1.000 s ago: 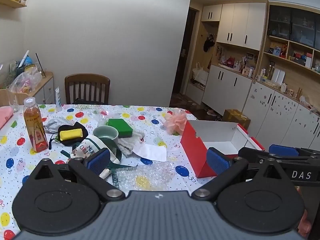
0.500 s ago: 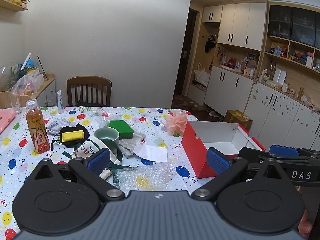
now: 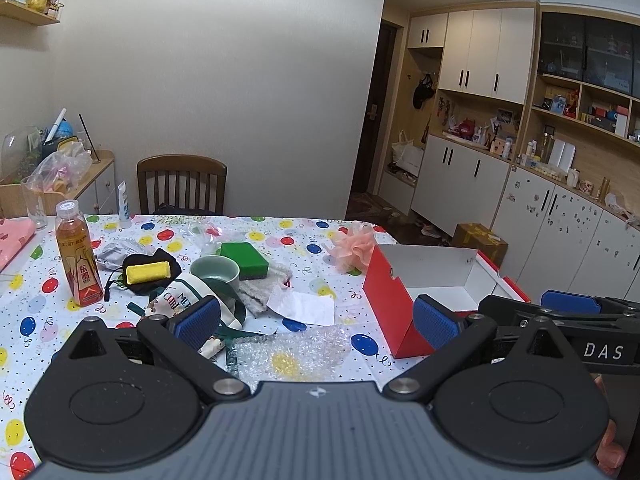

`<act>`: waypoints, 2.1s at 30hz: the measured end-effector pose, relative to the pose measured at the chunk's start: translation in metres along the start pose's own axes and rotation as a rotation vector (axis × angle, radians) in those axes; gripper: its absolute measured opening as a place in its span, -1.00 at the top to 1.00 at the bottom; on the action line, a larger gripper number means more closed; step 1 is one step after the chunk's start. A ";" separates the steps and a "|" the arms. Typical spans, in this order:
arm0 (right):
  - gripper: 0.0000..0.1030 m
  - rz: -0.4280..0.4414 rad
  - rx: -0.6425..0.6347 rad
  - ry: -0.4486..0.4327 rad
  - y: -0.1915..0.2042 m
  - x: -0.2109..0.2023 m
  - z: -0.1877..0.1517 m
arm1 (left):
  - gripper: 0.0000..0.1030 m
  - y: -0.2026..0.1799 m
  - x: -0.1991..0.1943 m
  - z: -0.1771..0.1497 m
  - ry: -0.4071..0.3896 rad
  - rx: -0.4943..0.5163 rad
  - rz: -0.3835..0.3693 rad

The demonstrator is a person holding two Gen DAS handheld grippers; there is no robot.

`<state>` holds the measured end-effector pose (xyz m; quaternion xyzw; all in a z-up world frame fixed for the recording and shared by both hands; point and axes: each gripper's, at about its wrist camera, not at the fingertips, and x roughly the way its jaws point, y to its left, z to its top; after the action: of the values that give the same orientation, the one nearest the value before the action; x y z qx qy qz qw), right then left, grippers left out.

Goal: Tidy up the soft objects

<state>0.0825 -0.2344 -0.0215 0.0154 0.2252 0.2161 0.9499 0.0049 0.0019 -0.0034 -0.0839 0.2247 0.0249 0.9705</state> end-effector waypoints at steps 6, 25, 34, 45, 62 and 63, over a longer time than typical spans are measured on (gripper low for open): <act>-1.00 0.001 -0.004 -0.007 -0.001 -0.005 -0.001 | -1.00 -0.003 -0.005 0.002 -0.003 -0.001 0.003; -0.99 0.021 -0.005 -0.015 -0.005 -0.012 -0.002 | -1.00 -0.002 -0.010 0.009 -0.016 0.008 0.023; -0.99 0.062 -0.047 -0.009 0.002 -0.010 -0.003 | -1.00 -0.007 -0.012 0.003 -0.009 0.007 0.045; -0.99 0.051 -0.043 0.043 0.015 0.026 -0.004 | -1.00 0.024 0.015 0.004 -0.010 0.018 0.053; -0.99 0.016 -0.062 0.242 0.048 0.154 -0.044 | -0.99 0.142 0.127 -0.013 0.133 0.021 0.146; -0.99 0.016 -0.064 0.259 0.049 0.163 -0.048 | -0.99 0.148 0.135 -0.015 0.149 0.014 0.152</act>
<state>0.1728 -0.1256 -0.1270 -0.0412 0.3386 0.2311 0.9112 0.1064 0.1468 -0.0985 -0.0612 0.3020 0.0906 0.9470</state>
